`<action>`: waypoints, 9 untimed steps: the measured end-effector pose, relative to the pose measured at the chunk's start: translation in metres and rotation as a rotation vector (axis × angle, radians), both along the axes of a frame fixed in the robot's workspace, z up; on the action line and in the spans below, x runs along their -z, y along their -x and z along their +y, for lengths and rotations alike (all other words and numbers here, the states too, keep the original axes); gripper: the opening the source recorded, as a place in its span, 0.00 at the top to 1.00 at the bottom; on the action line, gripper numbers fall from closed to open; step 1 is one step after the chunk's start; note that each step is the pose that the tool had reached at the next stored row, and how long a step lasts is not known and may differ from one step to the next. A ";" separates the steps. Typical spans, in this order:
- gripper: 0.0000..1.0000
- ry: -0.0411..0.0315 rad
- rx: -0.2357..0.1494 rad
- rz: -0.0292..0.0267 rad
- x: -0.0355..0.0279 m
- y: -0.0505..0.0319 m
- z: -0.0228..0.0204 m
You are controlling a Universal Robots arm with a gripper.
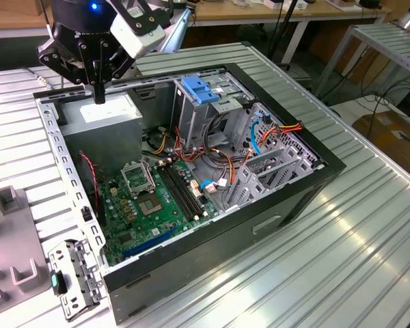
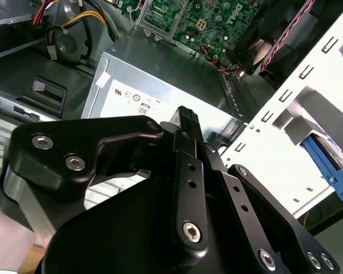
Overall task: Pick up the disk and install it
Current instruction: 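Reach for the disk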
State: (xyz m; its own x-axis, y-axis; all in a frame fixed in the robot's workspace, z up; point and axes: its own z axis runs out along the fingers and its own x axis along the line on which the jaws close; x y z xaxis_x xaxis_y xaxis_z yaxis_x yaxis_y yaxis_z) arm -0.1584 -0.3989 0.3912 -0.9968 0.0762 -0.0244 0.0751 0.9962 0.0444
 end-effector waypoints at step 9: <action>0.89 0.0000 0.000 0.0000 0.0004 0.0075 0.0000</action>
